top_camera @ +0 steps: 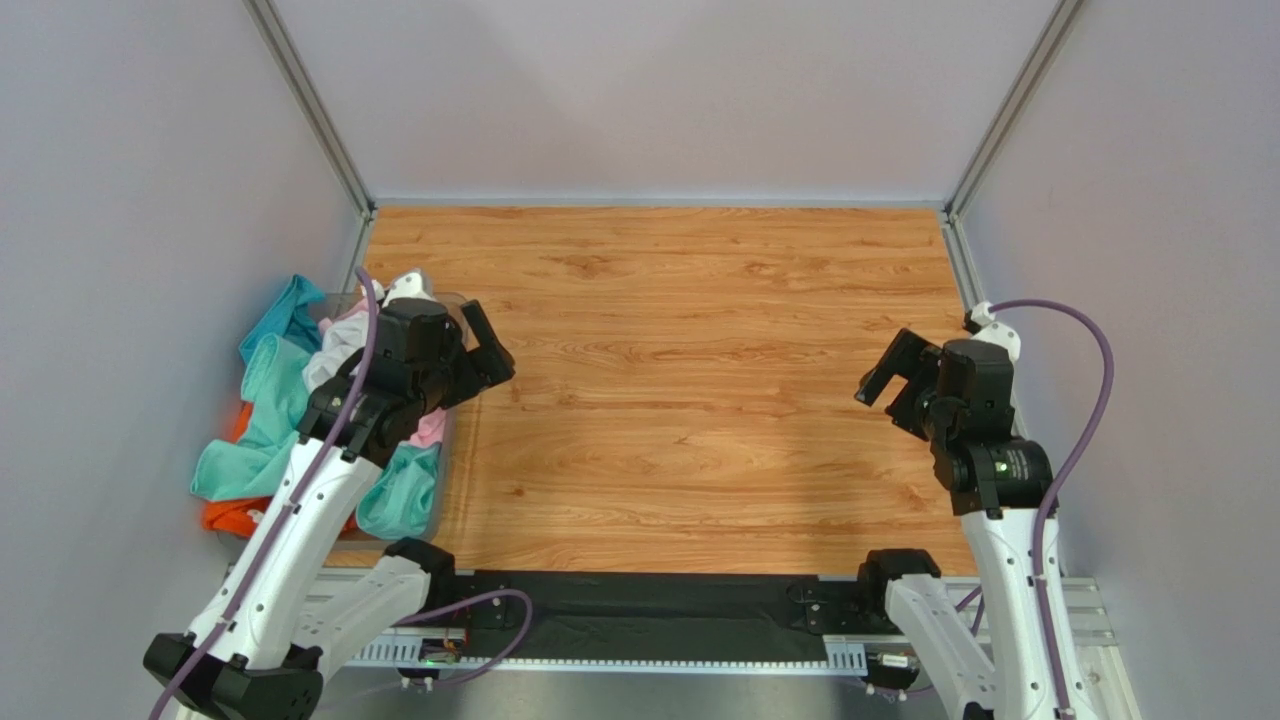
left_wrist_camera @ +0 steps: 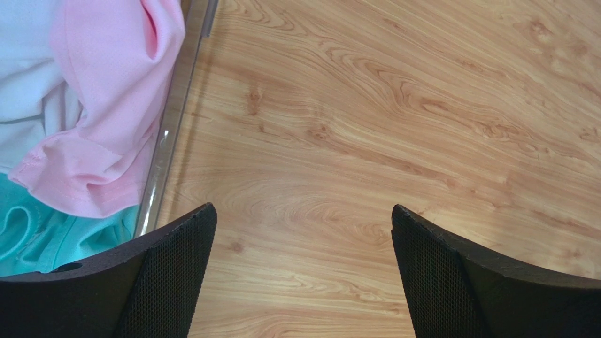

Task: Fold and stack the t-shirts
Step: Grab the tshirt from the pile, then move the tshirt to the center of the board, then flatten the tshirt out

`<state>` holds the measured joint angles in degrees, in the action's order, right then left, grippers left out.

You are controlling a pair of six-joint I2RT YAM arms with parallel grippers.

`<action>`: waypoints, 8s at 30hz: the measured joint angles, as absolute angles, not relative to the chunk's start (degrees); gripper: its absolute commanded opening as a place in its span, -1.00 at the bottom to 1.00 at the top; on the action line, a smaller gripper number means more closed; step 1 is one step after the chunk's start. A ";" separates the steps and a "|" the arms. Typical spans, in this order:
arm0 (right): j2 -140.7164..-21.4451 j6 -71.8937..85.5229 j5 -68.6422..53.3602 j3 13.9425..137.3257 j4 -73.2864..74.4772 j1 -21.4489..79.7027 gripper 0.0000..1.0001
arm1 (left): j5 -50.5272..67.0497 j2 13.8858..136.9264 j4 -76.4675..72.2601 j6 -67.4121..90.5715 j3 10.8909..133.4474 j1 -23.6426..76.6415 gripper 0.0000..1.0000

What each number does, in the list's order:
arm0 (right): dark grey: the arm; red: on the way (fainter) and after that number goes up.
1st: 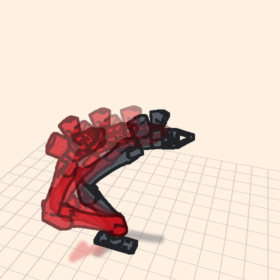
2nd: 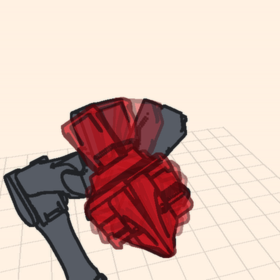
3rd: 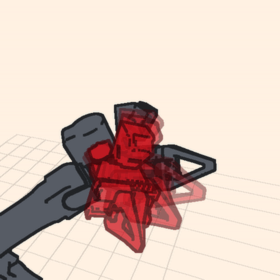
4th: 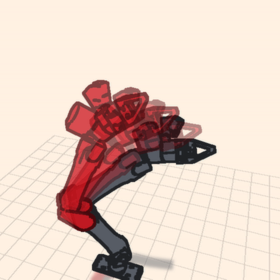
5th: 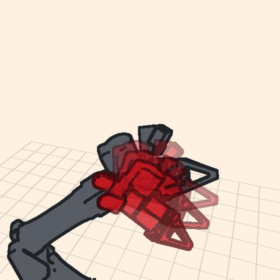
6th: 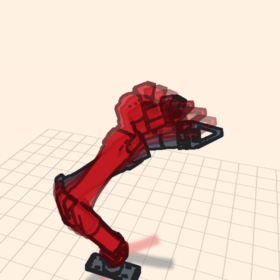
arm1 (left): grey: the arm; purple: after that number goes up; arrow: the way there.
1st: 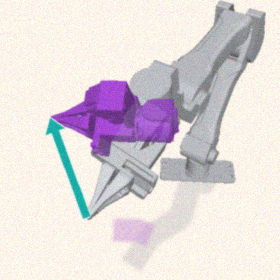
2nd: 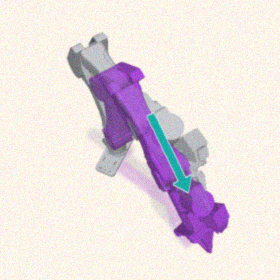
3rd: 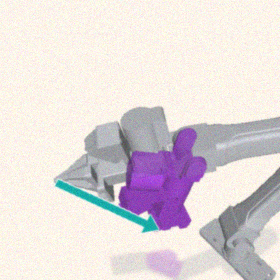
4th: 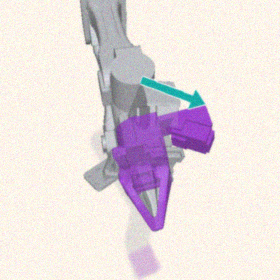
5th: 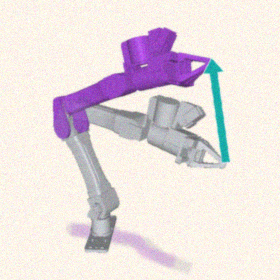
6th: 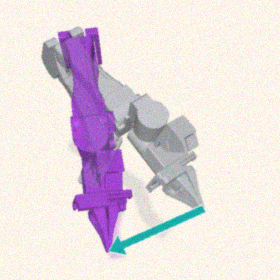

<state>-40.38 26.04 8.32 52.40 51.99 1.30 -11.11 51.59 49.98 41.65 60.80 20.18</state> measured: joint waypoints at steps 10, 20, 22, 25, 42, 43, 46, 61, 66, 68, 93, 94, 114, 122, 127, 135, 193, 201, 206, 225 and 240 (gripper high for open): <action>-38.02 24.43 6.94 51.53 51.20 1.30 1.00 | -20.86 54.46 53.36 42.11 61.41 20.16 0.99; -41.58 23.18 2.81 52.01 51.62 1.30 1.00 | -22.06 63.86 52.97 41.04 63.48 9.45 0.99; -42.26 22.81 1.50 52.01 51.64 1.30 1.00 | -21.26 67.02 52.49 40.66 64.27 7.57 0.99; -42.41 22.44 0.40 52.01 51.64 1.30 1.00 | -21.12 71.53 51.57 40.53 65.52 5.39 0.90; -41.39 21.34 -0.84 51.68 51.75 1.30 1.00 | -16.40 78.98 50.26 39.16 68.01 1.87 -1.00; -41.23 21.32 -0.91 51.68 51.77 1.30 1.00 | -15.92 77.56 50.37 39.13 68.03 1.85 -1.00; -41.04 21.19 -0.99 51.68 51.77 1.30 1.00 | -14.94 71.31 50.96 39.07 68.77 1.85 -0.96; -38.37 21.15 -0.89 50.72 51.77 1.30 1.00 | -1.17 59.55 48.71 33.34 95.70 1.83 -1.00; -36.56 21.19 -0.03 50.54 51.72 1.30 1.00 | 14.46 61.49 41.91 33.61 100.60 2.57 -1.00; -35.86 21.19 0.64 50.54 51.66 1.30 1.00 | 18.76 62.74 39.33 33.76 101.47 6.00 -1.00; -34.65 21.23 3.40 50.41 51.70 1.30 1.00 | 8.95 71.02 27.07 35.88 74.65 34.50 -0.83; -35.09 21.23 3.36 50.37 51.72 1.30 1.00 | 6.61 71.70 28.60 36.38 72.51 33.91 -0.73; -40.49 27.11 -4.08 40.82 51.09 1.30 1.00 | 4.27 68.82 37.08 43.24 44.38 26.48 0.88; -41.71 30.55 -7.31 35.40 48.84 1.30 1.00 | 5.93 70.96 32.93 45.84 38.89 27.99 0.34; -41.39 33.01 -8.12 33.23 48.75 1.30 0.97 | 6.98 77.45 28.93 46.54 38.94 27.99 -0.24; -39.75 38.28 -10.52 28.03 46.52 1.30 0.92 | 8.62 83.79 25.98 46.54 40.47 27.94 -1.00; -56.77 27.09 1.91 91.61 47.99 14.83 -0.99 | -8.82 55.44 24.60 33.39 82.98 26.85 -1.00; -83.74 24.10 -3.42 112.20 46.26 3.07 -1.00 | -3.99 88.49 27.46 31.42 112.40 20.23 -1.00; -89.78 23.90 -7.90 126.43 46.39 0.32 -1.00 | 0.78 97.49 29.98 29.82 129.45 19.66 -1.00; -46.87 26.00 -13.13 48.93 57.65 0.56 0.22 | -1.78 62.76 32.01 37.54 49.56 18.20 -0.13; -50.89 25.65 -13.17 48.45 57.80 0.56 1.00 | 0.01 64.05 36.51 40.42 48.62 24.03 0.99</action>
<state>-50.89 25.65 -13.17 48.45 57.80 0.56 0.01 64.05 36.51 40.42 48.62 24.03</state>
